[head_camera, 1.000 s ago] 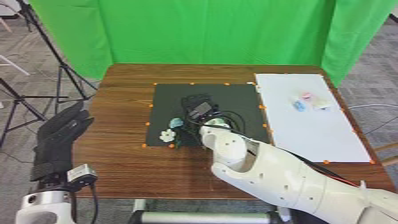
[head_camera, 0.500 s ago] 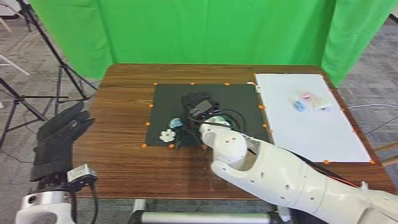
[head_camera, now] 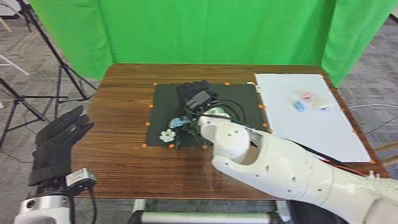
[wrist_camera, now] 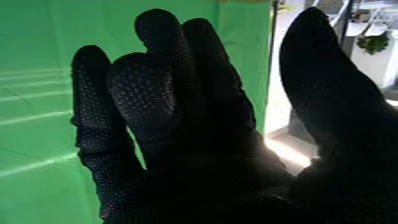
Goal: Arrange flowers
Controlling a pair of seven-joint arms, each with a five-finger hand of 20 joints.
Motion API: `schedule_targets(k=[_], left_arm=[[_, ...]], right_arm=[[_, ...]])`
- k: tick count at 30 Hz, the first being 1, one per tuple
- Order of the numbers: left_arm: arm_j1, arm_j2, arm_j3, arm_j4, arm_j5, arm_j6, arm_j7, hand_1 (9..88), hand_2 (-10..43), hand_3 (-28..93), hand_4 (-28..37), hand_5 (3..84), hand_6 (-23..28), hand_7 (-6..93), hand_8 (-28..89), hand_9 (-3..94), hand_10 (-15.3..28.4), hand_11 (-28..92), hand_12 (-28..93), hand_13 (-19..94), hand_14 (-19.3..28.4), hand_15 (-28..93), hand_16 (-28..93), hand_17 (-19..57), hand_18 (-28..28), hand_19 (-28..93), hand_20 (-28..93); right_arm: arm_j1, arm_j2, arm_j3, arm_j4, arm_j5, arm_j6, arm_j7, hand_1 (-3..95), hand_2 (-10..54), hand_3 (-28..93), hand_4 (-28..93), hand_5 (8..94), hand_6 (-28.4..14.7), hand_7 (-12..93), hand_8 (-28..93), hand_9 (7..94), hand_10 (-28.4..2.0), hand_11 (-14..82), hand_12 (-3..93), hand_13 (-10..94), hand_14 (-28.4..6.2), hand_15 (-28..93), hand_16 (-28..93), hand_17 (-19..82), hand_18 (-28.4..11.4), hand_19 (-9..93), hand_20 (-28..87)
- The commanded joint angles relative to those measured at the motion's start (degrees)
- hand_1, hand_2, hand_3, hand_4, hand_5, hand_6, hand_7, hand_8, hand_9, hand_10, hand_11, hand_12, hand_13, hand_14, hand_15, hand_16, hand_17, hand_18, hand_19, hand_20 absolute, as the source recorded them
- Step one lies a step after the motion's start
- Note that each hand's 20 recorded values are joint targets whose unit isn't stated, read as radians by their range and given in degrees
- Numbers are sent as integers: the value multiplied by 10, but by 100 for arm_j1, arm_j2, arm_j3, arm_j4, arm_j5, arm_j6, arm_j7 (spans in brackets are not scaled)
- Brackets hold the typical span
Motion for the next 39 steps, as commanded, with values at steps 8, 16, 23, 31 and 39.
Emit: schedule_targets(k=[8,16,23,31,39], left_arm=[[426,111,-69,-114,-268,281,378,271,35,832,-183,391,98,170,-112,328,190,368,65,228,261,633,-177,-106,206,568,28],[436,128,-33,-122,-271,309,421,267,38,827,-193,388,98,172,-116,327,189,368,62,229,259,629,-172,-105,206,565,33],[444,147,18,-136,-311,342,474,266,39,826,-195,387,98,171,-115,326,188,369,62,229,257,629,-170,-104,205,562,36],[450,225,89,-148,-427,433,567,267,40,823,-196,386,99,171,-114,325,188,371,62,228,258,629,-170,-104,205,561,39],[370,234,128,-153,-371,405,480,267,40,822,-195,387,100,169,-113,324,189,371,62,228,258,630,-170,-104,205,560,41]], right_arm=[[490,1195,234,-541,545,-60,318,284,-37,829,-219,589,-87,211,-109,602,-206,337,187,637,-122,786,193,287,-244,903,-35],[404,1944,536,-498,774,-119,534,286,-33,830,-219,579,-93,199,-105,585,-211,302,178,627,-124,789,187,278,-244,899,-32],[-73,2372,1203,-435,898,-350,689,286,-33,832,-221,571,-95,197,-102,576,-215,286,176,619,-126,790,183,274,-241,895,-32],[-538,2784,1825,-288,1091,-430,977,286,-30,835,-223,554,-100,187,-102,559,-217,269,172,615,-126,790,178,271,-239,893,-34],[-923,3044,2457,-28,1233,-617,1225,284,-28,838,-223,541,-101,184,-100,550,-219,256,170,611,-127,792,175,269,-236,892,-36]])
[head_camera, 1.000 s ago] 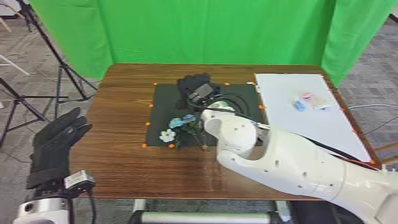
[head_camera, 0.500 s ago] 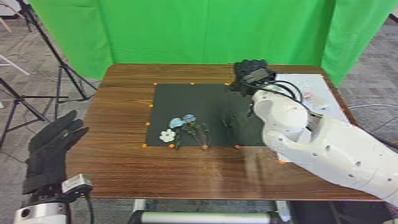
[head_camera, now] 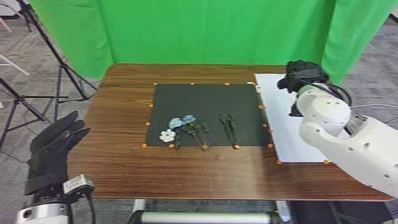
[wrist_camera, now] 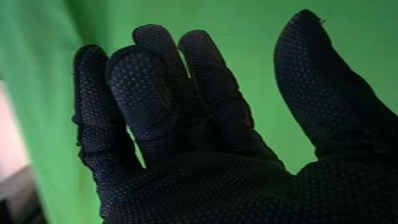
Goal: Arrange flowers
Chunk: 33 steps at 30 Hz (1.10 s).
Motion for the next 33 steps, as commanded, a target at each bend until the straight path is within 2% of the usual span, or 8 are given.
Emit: schedule_targets(k=[1,11,13,15,18,19,23,33], left_arm=[[16,52,62,-44,-49,59,2,267,39,823,-195,386,100,169,-113,324,188,371,62,228,258,630,-170,-104,206,560,41],[-24,115,105,-34,-110,84,37,268,40,822,-195,387,100,169,-113,324,189,373,62,228,258,631,-171,-105,206,560,42],[-65,68,97,-25,-45,41,-22,268,40,823,-194,387,100,169,-113,324,188,373,62,228,258,631,-171,-105,206,560,42],[-55,133,122,-30,-120,79,32,268,40,822,-194,386,100,168,-113,324,188,373,62,229,256,631,-171,-105,206,560,42],[-63,133,137,-23,-133,98,42,268,40,823,-193,387,100,168,-113,324,188,373,61,229,256,632,-172,-105,205,560,42],[-64,138,136,-19,-143,89,42,268,40,823,-193,387,100,168,-113,324,188,373,61,229,256,632,-172,-104,205,560,42],[-70,77,110,-16,-87,54,-13,268,41,823,-192,387,100,169,-113,324,188,373,61,228,257,632,-172,-104,205,560,43],[-107,104,133,0,-111,49,-2,268,41,825,-190,386,100,170,-114,323,188,375,60,229,257,631,-172,-104,205,560,43]], right_arm=[[-292,370,522,337,138,-220,324,284,-28,839,-224,540,-100,184,-100,548,-219,254,170,610,-126,793,174,269,-235,892,-36],[-652,-41,914,479,-14,-372,95,283,-27,839,-228,541,-99,188,-101,545,-219,249,170,607,-124,794,170,266,-234,890,-32],[-668,-129,938,567,-51,-421,65,282,-26,837,-229,543,-99,188,-102,546,-218,249,170,607,-124,795,169,266,-234,890,-31],[-761,-255,1086,656,-125,-521,-5,282,-26,835,-229,544,-99,188,-102,547,-218,250,170,608,-125,795,169,266,-235,890,-30],[-801,-357,1142,778,-154,-538,-69,282,-26,835,-230,544,-99,190,-102,550,-217,252,170,609,-124,796,168,267,-235,891,-28],[-609,-149,632,545,90,-330,283,282,-25,833,-230,544,-99,191,-102,552,-217,253,171,609,-124,797,168,267,-235,891,-27],[-699,-332,775,654,47,-493,267,280,-26,832,-231,548,-100,191,-103,552,-217,256,171,609,-124,798,168,266,-235,890,-25],[-725,-455,650,796,58,-511,310,279,-26,828,-234,552,-102,187,-102,554,-217,257,170,611,-123,799,169,266,-236,889,-19]])
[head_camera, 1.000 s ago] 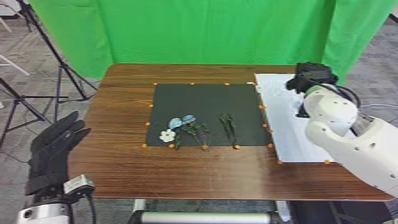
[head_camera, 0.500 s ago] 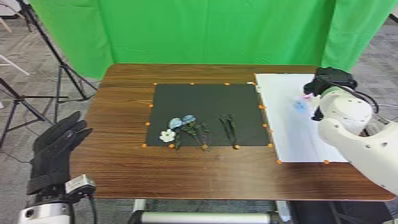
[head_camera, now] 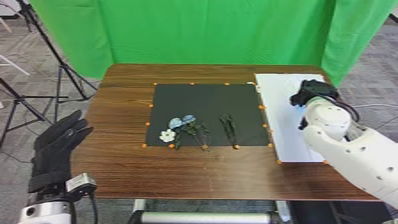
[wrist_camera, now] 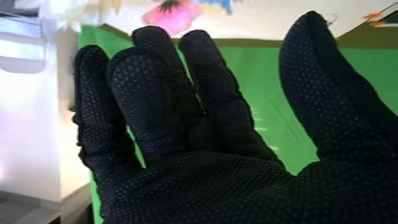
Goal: Arrange flowers
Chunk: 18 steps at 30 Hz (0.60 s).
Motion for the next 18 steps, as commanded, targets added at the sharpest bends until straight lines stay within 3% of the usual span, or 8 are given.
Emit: schedule_targets(k=[1,5,7,14,18], left_arm=[[1,-21,2,-2,-12,-5,-17,269,41,825,-190,386,100,170,-114,323,188,375,60,229,256,631,-172,-104,205,560,43],[-38,-98,-26,6,80,-74,-105,268,41,826,-189,387,100,170,-114,323,188,375,59,228,257,632,-172,-104,205,560,43],[-33,-28,9,6,7,-23,-32,268,41,827,-189,387,100,170,-114,323,187,375,60,229,257,631,-172,-104,205,560,43],[-45,34,26,16,-57,7,39,268,41,828,-189,386,100,172,-114,323,187,376,60,228,257,632,-172,-104,205,560,43],[-88,-10,25,36,10,-65,-42,270,41,827,-189,387,100,171,-114,323,188,376,60,228,257,632,-172,-104,205,560,43]], right_arm=[[-29,-80,-51,94,-6,-31,86,279,-26,827,-235,552,-102,187,-102,554,-217,257,170,611,-123,799,169,266,-236,889,-19],[-51,-79,-43,153,-18,-54,92,279,-24,822,-237,553,-102,187,-102,554,-216,258,170,611,-123,799,169,267,-236,889,-17],[-33,-71,-80,190,-42,-44,102,278,-23,819,-237,553,-102,188,-101,554,-216,259,170,612,-123,799,169,267,-235,889,-17],[-23,-95,-94,320,-117,-97,111,284,-23,812,-240,557,-103,188,-101,561,-215,265,171,615,-122,800,168,271,-235,890,-15],[-106,-35,-125,344,-198,-11,111,298,-24,802,-248,573,-98,198,-104,583,-207,283,174,625,-117,799,166,279,-231,892,-16]])
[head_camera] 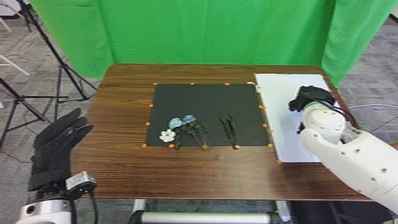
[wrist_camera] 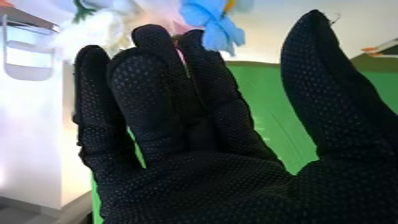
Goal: Arrange flowers
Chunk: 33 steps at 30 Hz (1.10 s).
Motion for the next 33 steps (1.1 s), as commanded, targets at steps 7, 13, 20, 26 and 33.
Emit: schedule_targets(k=[7,13,20,26,33], left_arm=[[0,-33,10,18,2,-34,-23,271,41,828,-187,387,100,170,-114,323,188,376,60,228,257,633,-172,-104,206,561,43],[-51,-94,30,32,42,-63,-79,270,41,829,-186,387,101,170,-113,324,189,376,60,229,257,633,-172,-105,206,561,43],[-103,-209,25,45,160,-148,-190,271,42,829,-187,387,101,170,-113,323,189,376,61,228,257,634,-172,-105,206,562,42],[-123,-245,20,43,201,-173,-213,272,44,828,-187,388,101,169,-113,323,188,376,61,228,257,633,-172,-105,206,562,42],[-98,-124,68,40,63,-78,-86,271,43,830,-188,387,101,170,-113,324,190,376,61,228,258,634,-172,-105,207,562,41]], right_arm=[[37,1,-185,223,-160,115,145,301,-18,793,-258,579,-91,208,-109,596,-197,297,175,637,-113,797,168,287,-227,894,-20],[188,-49,-491,281,-272,337,170,298,-4,780,-263,584,-86,213,-112,606,-194,303,174,640,-110,795,170,291,-226,895,-24],[320,-123,-680,384,-406,466,183,281,34,742,-270,592,-82,220,-116,613,-193,303,172,648,-109,790,172,298,-228,899,-32],[421,-124,-798,459,-482,491,230,290,41,729,-272,604,-76,224,-117,625,-187,305,171,657,-107,787,173,304,-226,901,-41],[506,-108,-1020,605,-736,779,200,381,29,733,-280,655,-40,253,-90,694,-147,307,170,693,-92,770,183,325,-213,904,-61]])
